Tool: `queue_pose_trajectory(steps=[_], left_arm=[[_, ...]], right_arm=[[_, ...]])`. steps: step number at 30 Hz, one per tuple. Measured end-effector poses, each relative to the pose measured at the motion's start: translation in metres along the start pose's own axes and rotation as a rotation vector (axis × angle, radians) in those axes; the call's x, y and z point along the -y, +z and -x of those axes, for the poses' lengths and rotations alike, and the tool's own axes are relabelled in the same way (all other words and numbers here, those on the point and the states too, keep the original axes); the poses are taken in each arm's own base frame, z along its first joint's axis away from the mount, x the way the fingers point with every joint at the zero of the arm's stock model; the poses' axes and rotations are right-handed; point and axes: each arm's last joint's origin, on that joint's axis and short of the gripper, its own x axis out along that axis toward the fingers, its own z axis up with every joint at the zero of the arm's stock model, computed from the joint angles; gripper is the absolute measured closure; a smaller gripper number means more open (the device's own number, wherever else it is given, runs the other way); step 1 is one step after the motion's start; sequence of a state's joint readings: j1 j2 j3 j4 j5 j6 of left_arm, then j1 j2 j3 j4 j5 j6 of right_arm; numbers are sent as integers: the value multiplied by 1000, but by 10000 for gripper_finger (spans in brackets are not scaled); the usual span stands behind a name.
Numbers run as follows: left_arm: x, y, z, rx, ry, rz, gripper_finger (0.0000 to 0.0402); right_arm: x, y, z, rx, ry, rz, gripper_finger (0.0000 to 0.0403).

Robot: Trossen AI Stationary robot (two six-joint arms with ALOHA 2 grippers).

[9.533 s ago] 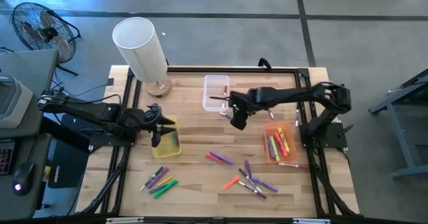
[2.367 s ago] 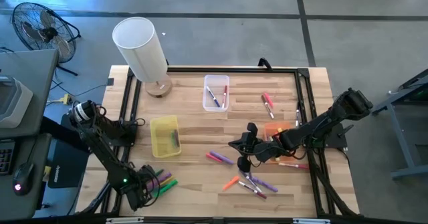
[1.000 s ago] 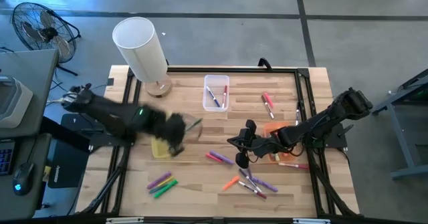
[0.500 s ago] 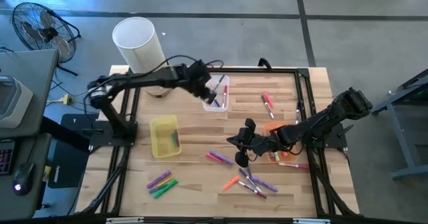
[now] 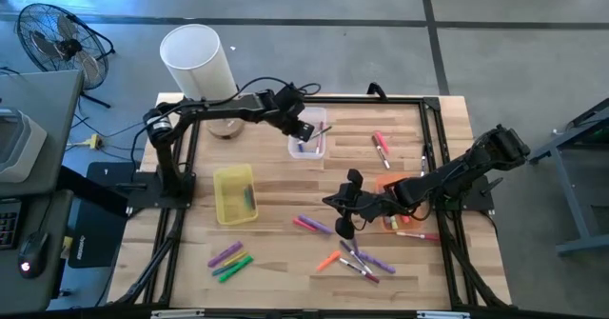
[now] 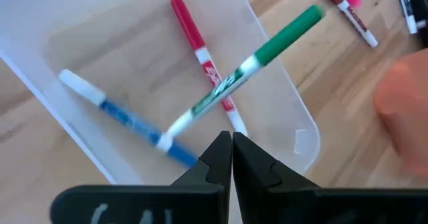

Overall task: Pick & Place Markers
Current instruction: Adjust the yellow bin

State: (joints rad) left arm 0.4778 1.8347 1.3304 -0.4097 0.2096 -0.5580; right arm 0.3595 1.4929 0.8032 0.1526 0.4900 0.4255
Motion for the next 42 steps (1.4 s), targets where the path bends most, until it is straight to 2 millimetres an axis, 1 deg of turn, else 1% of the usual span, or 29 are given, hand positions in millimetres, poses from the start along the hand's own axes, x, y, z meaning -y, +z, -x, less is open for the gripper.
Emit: queue_pose_trajectory(steps=[3, 5, 8, 10, 12, 17, 20, 23, 26, 29, 31, 33, 35, 37, 39, 42], left_arm=[[0, 0, 0, 2, 1, -20, 391], [1, 0, 4, -6, -9, -65, 391], [8, -1, 17, -13, -61, -151, 391], [15, -8, 27, -50, -69, -197, 391], [26, -19, 31, -93, -72, -260, 390], [52, -63, 43, -279, 20, -453, 390], [64, -90, 43, -387, 74, -561, 390], [75, -115, 40, -444, 50, -672, 390], [71, -141, 34, -538, 88, -720, 390], [59, -163, 26, -603, 142, -726, 390], [49, -176, 25, -639, 171, -707, 390], [41, -185, 29, -657, 180, -689, 390], [33, -194, 28, -672, 184, -662, 390], [26, -203, 33, -691, 186, -646, 390], [27, -208, 37, -666, 156, -644, 390], [26, -217, 50, -662, 176, -646, 390]], right_arm=[[0, 0, 0, -3, -1, 1, 403], [0, 0, 0, -4, -2, 1, 403], [0, 0, 0, -5, -2, 1, 403], [0, -1, 0, -7, -3, 2, 403], [1, -1, 0, -14, -7, 6, 403], [1, -2, 0, -18, -10, 10, 403], [1, -2, 0, -18, -11, 9, 403], [1, -2, 0, -18, -11, 0, 403], [1, -2, 0, -17, -13, -9, 403], [1, -2, 0, -17, -13, -11, 402], [1, -2, 0, -16, -13, -12, 403], [1, -2, 0, -16, -13, -12, 403], [1, -2, 0, -14, -15, -12, 403], [1, -2, 0, -13, -16, -13, 403], [1, -2, 0, -11, -21, -12, 403], [1, -2, 0, -10, -23, -13, 403]])
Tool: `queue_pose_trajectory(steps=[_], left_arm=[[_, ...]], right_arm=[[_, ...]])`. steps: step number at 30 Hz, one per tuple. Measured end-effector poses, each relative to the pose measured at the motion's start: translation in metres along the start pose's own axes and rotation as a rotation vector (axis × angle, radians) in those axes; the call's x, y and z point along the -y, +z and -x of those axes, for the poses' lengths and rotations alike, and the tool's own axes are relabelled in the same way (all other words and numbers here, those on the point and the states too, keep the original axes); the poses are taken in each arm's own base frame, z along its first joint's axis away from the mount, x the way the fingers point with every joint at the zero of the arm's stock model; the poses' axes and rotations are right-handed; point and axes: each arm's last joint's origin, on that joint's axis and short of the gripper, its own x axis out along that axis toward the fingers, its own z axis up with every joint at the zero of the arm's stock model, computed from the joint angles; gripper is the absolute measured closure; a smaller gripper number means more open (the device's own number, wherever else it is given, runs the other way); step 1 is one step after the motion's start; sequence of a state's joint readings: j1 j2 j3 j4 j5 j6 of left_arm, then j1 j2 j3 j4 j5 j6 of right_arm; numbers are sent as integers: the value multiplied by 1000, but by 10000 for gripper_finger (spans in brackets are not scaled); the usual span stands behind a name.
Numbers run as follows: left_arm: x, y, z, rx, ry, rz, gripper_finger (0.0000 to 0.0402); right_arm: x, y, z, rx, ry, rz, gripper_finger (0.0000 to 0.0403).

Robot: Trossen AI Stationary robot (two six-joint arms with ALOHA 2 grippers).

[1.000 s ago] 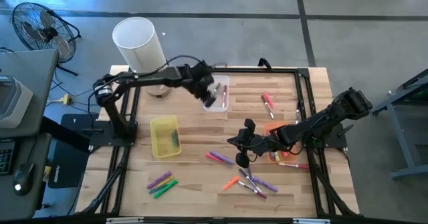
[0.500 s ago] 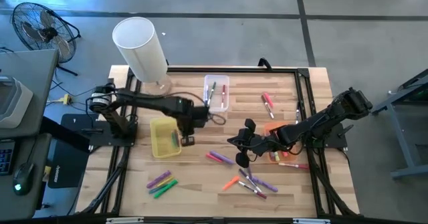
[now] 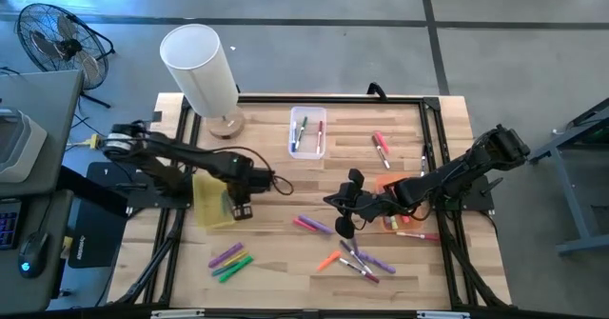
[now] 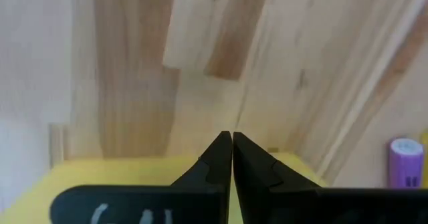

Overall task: Pick & Place Markers
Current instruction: Adjust the yellow bin, then put the purple marker pen into the transparent bin

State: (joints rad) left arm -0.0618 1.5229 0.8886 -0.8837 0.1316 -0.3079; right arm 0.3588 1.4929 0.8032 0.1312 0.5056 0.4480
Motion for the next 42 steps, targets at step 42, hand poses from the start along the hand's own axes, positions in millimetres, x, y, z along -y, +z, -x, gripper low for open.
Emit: queue_pose_trajectory(steps=[42], left_arm=[[111, -60, 55, 759, 147, -312, 400]], right_arm=[[-26, 27, 18, -249, -96, -78, 403]])
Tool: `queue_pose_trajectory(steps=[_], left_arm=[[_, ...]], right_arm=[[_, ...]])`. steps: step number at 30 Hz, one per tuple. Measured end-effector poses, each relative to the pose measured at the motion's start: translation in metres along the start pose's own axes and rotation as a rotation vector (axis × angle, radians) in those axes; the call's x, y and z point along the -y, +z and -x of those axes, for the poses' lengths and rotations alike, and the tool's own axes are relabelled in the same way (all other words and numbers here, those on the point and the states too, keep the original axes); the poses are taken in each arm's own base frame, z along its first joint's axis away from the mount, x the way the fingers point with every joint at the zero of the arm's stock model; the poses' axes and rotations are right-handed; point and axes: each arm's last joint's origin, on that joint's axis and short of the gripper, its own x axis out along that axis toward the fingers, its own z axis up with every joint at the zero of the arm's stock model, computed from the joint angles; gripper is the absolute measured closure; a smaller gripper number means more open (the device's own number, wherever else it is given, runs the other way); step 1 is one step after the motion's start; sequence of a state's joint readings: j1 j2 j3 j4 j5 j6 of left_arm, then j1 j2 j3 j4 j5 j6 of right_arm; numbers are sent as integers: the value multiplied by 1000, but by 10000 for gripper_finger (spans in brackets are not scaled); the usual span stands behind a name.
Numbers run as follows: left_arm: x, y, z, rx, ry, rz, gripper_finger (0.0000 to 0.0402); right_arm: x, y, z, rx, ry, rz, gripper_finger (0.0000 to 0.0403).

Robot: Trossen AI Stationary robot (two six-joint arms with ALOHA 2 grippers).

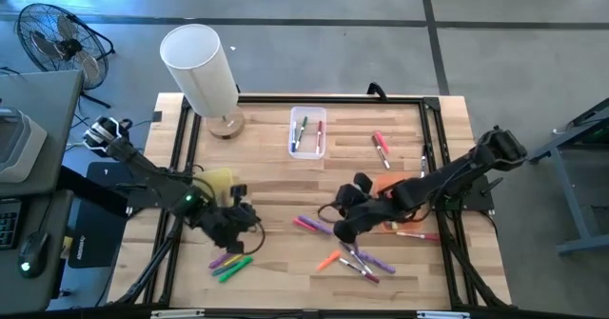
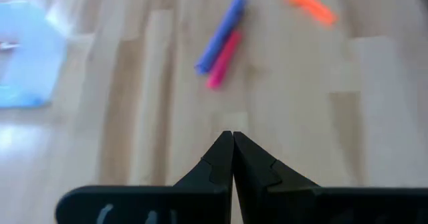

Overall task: Pick & Place Markers
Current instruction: Put the purple marker pen into the transparent bin

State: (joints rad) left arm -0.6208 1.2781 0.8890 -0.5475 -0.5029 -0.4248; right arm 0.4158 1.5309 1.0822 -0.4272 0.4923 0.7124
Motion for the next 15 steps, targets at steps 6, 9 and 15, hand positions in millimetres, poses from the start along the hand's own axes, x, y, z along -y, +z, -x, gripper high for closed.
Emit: queue_pose_trajectory(steps=[6, 9, 15], left_arm=[[-26, -7, -30, 8, -50, -26, 401], [-44, -19, -42, 73, -103, 11, 401], [-77, -43, -53, 140, -192, 107, 401]], right_arm=[[-38, 8, 0, -277, -103, 11, 402], [-55, 4, -4, -457, -149, -2, 402], [-88, -9, -7, -663, -180, -18, 403]])
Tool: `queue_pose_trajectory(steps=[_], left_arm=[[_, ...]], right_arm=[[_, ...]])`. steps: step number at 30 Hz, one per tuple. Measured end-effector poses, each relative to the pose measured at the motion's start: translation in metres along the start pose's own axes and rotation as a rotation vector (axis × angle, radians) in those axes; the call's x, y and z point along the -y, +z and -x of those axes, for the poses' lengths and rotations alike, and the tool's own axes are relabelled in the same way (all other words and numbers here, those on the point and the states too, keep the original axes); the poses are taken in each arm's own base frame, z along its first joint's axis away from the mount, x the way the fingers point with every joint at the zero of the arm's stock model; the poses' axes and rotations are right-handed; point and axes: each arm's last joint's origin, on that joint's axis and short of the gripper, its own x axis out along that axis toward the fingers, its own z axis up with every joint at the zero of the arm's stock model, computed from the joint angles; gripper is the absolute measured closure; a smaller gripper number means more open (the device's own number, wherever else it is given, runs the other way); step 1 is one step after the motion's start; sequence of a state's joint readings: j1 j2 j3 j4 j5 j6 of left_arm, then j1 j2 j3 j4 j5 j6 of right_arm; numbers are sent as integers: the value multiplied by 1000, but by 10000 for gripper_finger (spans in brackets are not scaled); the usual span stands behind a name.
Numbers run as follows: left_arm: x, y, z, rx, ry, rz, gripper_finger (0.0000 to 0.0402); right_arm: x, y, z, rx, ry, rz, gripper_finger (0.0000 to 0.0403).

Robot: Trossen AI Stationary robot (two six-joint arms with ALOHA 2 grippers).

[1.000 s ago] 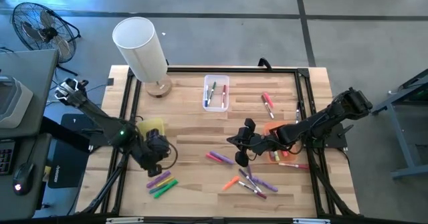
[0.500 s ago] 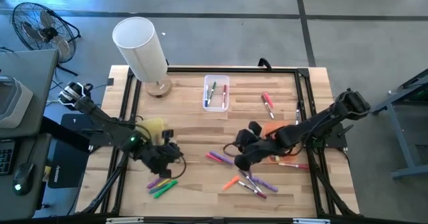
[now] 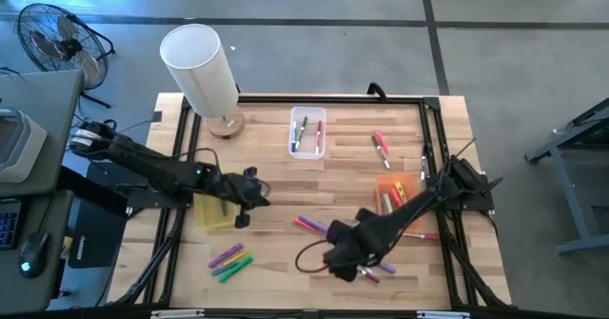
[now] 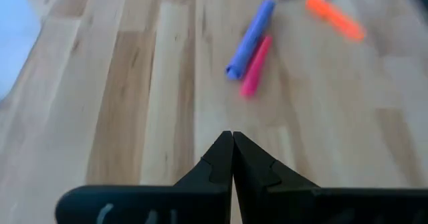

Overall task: Pick & Place Markers
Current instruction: Put the purple marker pen into the transparent bin

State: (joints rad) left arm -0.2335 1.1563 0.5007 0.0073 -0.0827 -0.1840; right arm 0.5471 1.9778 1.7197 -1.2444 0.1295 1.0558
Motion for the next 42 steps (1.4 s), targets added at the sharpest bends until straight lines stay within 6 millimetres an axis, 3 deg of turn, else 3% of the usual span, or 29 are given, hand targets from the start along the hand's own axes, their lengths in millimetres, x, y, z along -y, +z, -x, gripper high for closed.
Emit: queue_pose_trajectory(steps=[8, 14, 20, 24, 30, 42], left_arm=[[-8, -1, 5, 9, -51, 28, 401], [-8, -1, 5, 8, -42, 9, 401], [-8, 2, 6, 15, -35, 4, 401], [-8, 4, 6, 26, -37, -2, 401], [-8, 4, 6, 23, -37, -2, 401], [-8, 4, 6, 22, -33, -2, 401]], right_arm=[[-23, -17, -4, -21, 73, -98, 396], [-26, -26, -24, -59, 99, -95, 344], [-29, -38, -47, -16, 138, 24, 308], [-33, -42, -65, 25, 207, 100, 310], [-24, -49, -81, 13, 166, 132, 318], [-16, -56, -98, 6, 155, 165, 318]])
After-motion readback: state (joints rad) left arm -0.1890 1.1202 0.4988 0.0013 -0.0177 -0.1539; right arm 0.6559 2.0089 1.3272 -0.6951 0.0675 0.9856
